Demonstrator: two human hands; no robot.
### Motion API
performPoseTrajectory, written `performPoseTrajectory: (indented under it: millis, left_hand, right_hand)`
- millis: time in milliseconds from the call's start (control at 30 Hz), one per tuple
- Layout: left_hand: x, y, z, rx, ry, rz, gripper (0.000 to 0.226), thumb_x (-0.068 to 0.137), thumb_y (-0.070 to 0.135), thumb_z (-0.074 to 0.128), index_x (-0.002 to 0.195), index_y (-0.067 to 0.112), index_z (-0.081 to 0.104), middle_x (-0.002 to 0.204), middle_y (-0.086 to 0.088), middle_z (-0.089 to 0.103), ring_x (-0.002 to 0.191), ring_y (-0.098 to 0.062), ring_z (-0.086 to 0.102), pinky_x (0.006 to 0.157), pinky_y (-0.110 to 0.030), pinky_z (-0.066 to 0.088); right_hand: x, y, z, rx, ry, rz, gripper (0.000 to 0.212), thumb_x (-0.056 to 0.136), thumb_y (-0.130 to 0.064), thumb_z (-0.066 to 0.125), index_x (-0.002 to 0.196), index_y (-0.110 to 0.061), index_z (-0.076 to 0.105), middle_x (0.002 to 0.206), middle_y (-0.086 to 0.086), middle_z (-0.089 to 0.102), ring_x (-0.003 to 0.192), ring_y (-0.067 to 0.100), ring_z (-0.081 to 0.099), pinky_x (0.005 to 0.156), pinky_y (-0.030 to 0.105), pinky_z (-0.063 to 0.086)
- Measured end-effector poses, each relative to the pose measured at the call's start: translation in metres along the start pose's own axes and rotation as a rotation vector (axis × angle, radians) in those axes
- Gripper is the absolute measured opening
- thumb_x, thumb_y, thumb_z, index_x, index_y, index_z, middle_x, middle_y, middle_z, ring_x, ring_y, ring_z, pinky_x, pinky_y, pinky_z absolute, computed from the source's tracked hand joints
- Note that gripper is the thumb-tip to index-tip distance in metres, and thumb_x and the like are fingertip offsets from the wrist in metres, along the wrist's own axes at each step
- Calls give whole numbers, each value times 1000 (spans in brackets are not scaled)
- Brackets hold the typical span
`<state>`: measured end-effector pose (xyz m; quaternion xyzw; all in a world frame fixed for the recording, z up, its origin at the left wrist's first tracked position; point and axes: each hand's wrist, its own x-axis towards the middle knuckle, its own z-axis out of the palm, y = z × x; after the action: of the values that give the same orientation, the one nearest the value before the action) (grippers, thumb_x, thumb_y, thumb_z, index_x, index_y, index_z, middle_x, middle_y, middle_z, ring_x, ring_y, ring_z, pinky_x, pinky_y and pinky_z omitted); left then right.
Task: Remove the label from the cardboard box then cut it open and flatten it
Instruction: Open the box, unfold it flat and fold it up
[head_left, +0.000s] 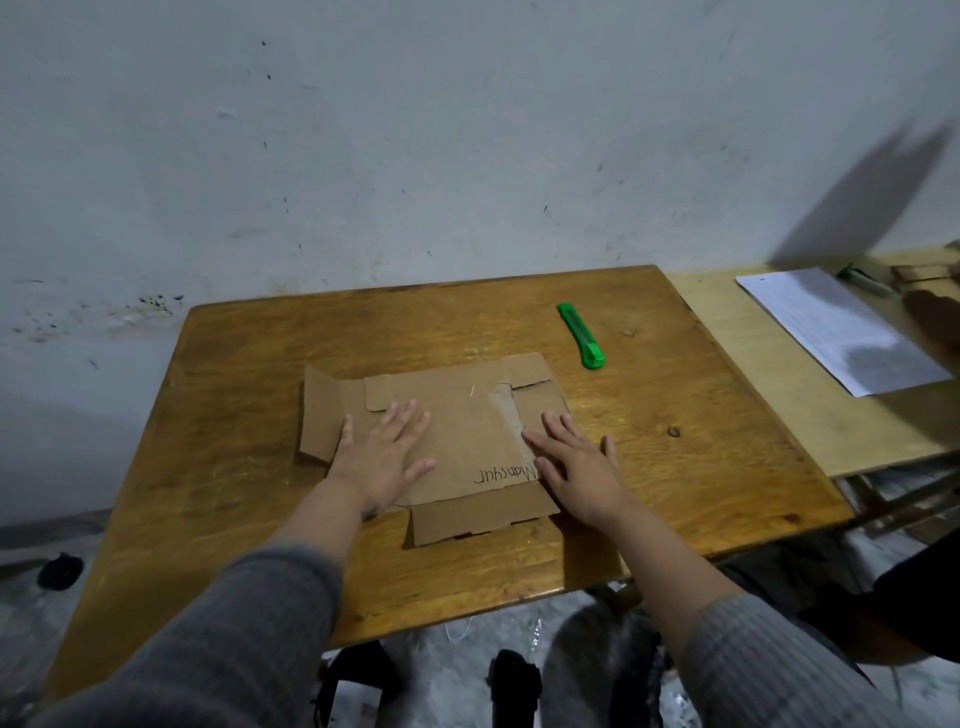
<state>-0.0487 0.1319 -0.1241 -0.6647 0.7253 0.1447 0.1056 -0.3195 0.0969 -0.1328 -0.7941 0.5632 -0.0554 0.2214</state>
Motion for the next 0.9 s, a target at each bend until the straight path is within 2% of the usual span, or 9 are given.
performPoseTrajectory:
  millis: [100,233,367,467,600,700,800,900]
  left_hand:
    - [11,-1,-1,10,3,-33,66,95,59,16,149,32,-11,157,8,-20,146,-13,-13,113,-60,-4]
    - [16,-2,0,-29,17,-33,65,96,57,17,149,32,-10,158,9,-19,145,-13,-14,115,-57,-4]
    - [14,-2,4,-34,47,-31,64,96,57,15,149,33,-10,157,10,-19,145,-12,-15,116,-55,-3]
    - [12,-1,4,-40,42,-27,63,96,57,15,149,33,-11,157,10,-19,145,-12,-15,116,-55,-2]
    - [6,-3,3,-79,28,-10,61,97,55,13,149,33,-9,156,12,-19,145,-11,-15,117,-53,-2]
    - [2,-3,-1,-176,26,-16,56,95,51,0,149,35,-4,157,14,-14,144,-7,-14,117,-51,-4]
    - [2,-2,-5,-326,33,-58,73,83,57,-14,150,35,5,158,15,-5,144,-4,-8,118,-47,-5]
    - [3,-2,-10,-424,19,-82,85,75,68,-14,150,34,8,158,16,-1,144,-3,-6,118,-46,-5]
  right_hand:
    - [18,0,-8,-8,-5,-22,43,97,-36,41,138,-44,37,157,-11,16,146,11,5,115,55,-2]
    - [13,1,-12,79,46,-95,43,94,-21,50,133,-38,48,153,-8,29,145,12,12,117,49,3]
    - [-18,9,-2,165,70,-140,52,87,-7,53,126,-42,53,149,-14,33,140,0,13,118,47,3]
    - [-29,10,3,171,73,-122,48,87,-19,58,127,-46,49,149,-17,30,139,-2,11,117,45,-2]
    - [-25,3,2,299,131,-23,34,90,-30,58,123,-39,57,145,-13,41,139,-1,19,117,48,1]
    - [-19,-7,4,304,165,48,38,91,-38,53,129,-33,53,146,-11,40,143,7,21,117,50,2]
    - [-11,-18,8,224,204,157,43,93,-42,49,134,-29,49,149,-10,37,143,7,19,117,49,2]
    - [-3,-28,11,156,231,255,45,92,-42,50,135,-27,49,150,-10,36,143,7,20,116,47,5]
